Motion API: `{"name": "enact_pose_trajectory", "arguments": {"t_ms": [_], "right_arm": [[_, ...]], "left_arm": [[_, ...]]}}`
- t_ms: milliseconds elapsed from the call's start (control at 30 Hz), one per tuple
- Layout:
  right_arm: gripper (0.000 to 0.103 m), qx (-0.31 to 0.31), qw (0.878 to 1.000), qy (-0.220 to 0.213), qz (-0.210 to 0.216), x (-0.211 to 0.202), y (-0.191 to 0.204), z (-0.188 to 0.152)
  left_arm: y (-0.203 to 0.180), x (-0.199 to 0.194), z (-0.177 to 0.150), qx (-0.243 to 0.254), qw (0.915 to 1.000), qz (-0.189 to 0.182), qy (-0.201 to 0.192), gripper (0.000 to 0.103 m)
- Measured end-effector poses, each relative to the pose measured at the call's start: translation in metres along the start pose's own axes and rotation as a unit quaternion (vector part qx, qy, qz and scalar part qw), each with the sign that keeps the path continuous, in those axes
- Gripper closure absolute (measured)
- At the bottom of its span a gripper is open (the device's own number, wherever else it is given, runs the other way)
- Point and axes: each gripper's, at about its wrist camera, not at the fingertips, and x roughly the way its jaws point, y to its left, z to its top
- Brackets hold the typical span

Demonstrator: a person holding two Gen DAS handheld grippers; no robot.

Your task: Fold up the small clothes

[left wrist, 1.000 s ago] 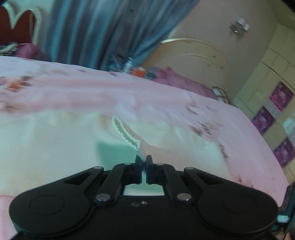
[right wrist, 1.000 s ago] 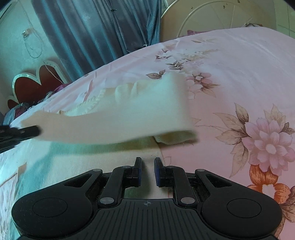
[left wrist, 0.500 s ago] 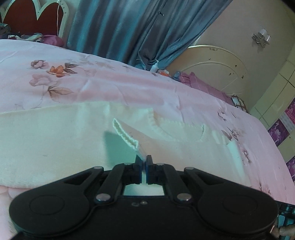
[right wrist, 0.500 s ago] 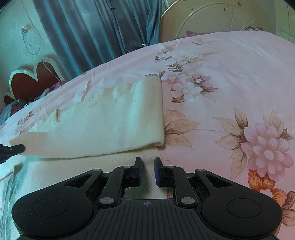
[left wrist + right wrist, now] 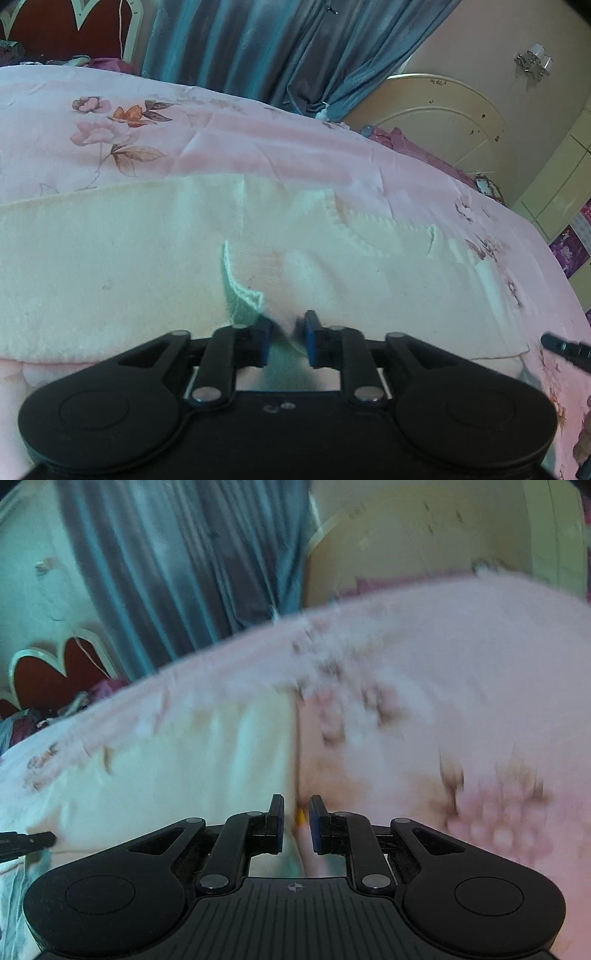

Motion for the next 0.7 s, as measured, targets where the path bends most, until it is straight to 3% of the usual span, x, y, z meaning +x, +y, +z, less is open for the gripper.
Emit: {"name": "enact_pose_trajectory", "arguments": {"t_ms": [100, 133, 200, 267, 300, 333, 400, 600, 700], "right_arm": [[0.088, -0.021, 0.999, 0.039, 0.008, 0.027, 0.007, -0.001], [0.090, -0.031, 0.997, 0.066, -0.004, 0.040, 0.008, -0.007], [0.091, -0.031, 0.997, 0.070, -0.009, 0.045, 0.005, -0.009], [0.091, -0.028, 0.997, 0.066, -0.009, 0.038, 0.003, -0.006], [0.091, -0.029, 0.998, 0.054, -0.008, 0.032, 0.003, -0.003], [0.091, -0.030, 0.999, 0.044, -0.005, 0.028, 0.003, -0.001], [0.091, -0.033, 0.999, 0.024, 0.005, 0.025, 0.006, 0.005], [0.091, -0.077, 0.994, 0.036, 0.063, 0.068, 0.047, 0.013], [0.091, -0.123, 0.987, 0.054, 0.091, 0.090, 0.066, 0.005]], "left_arm": [[0.002, 0.006, 0.002, -0.012, 0.9999, -0.007, 0.004, 0.080], [0.003, 0.009, 0.001, -0.017, 0.9998, -0.008, 0.004, 0.083], [0.005, 0.012, 0.003, -0.021, 0.9998, -0.004, 0.002, 0.099], [0.004, 0.006, 0.005, -0.019, 0.9998, 0.004, -0.007, 0.098], [0.001, 0.002, 0.006, -0.008, 0.9997, 0.017, -0.013, 0.091], [-0.002, -0.004, 0.006, 0.002, 0.9988, 0.041, -0.026, 0.075], [-0.005, -0.018, 0.005, 0.014, 0.9947, 0.076, -0.067, 0.057], [-0.034, 0.007, 0.015, 0.065, 0.9951, 0.043, -0.061, 0.066], [-0.042, 0.029, 0.012, 0.084, 0.9942, 0.055, -0.039, 0.064]]}}
